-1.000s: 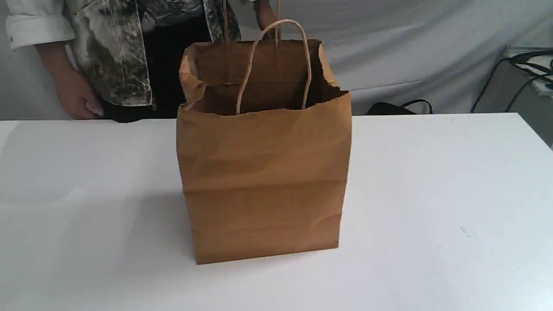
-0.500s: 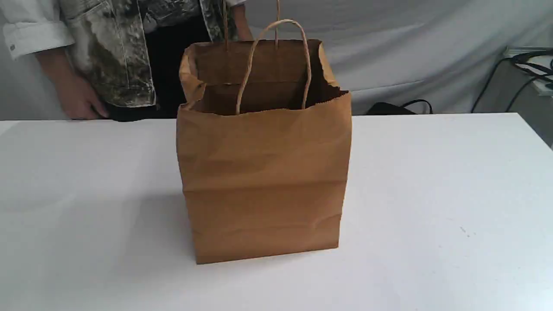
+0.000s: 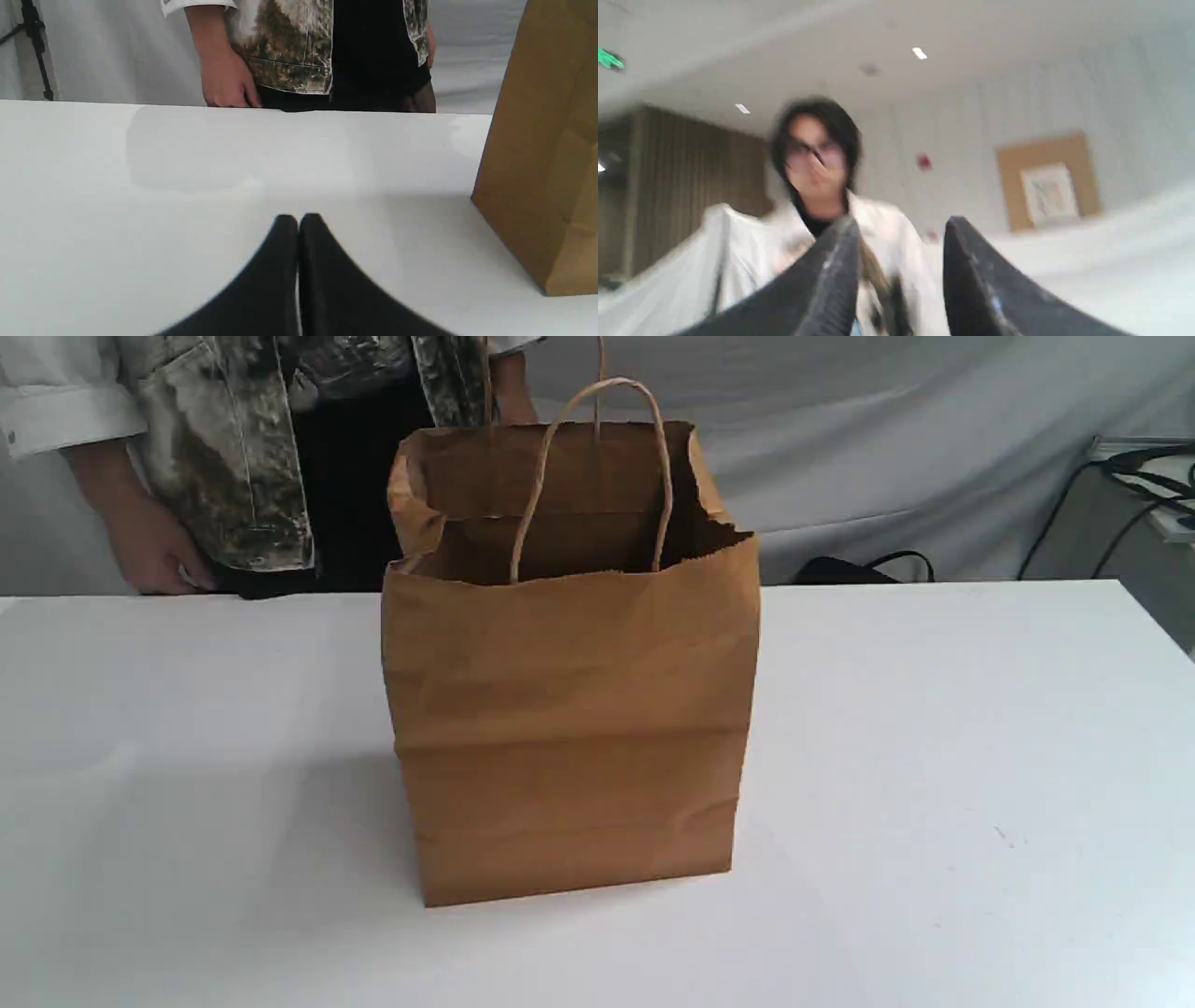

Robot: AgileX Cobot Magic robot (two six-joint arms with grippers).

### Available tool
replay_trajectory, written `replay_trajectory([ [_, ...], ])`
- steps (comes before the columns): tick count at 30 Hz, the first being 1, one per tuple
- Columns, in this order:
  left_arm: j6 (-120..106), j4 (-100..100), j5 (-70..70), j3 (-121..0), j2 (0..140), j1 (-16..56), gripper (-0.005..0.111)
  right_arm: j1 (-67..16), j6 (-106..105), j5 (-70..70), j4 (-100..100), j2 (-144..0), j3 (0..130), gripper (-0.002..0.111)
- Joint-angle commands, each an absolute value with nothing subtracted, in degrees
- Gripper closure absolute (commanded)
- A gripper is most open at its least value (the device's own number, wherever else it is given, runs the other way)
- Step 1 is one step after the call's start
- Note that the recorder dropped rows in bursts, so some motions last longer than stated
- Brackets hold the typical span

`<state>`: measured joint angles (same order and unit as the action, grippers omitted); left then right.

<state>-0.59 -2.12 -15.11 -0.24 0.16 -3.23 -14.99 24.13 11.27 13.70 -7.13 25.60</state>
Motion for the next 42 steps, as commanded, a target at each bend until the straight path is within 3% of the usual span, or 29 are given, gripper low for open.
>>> replay_trajectory([
  [1, 0.0, -1.91, -15.19, 0.0, 0.0, -3.35, 0.107, -14.85, 7.67, 5.08, -2.29, -7.44, 21.04, 0.077],
  [11, 0.0, -1.91, -15.19, 0.0, 0.0, -3.35, 0.107, -14.85, -5.34, -7.63, -16.88, -7.6, 9.52, 0.077],
  [23, 0.0, -1.91, -15.19, 0.0, 0.0, -3.35, 0.107, -14.0, -9.25, 0.58, -15.45, -7.47, 0.0, 0.077],
  [35, 0.0, -1.91, -15.19, 0.0, 0.0, -3.35, 0.107, 2.6, -13.82, -8.69, -13.84, 0.0, 0.0, 0.077],
  [42, 0.0, -1.91, -15.19, 0.0, 0.0, -3.35, 0.107, 3.37, -13.97, -13.34, -10.17, 0.0, 0.0, 0.077],
])
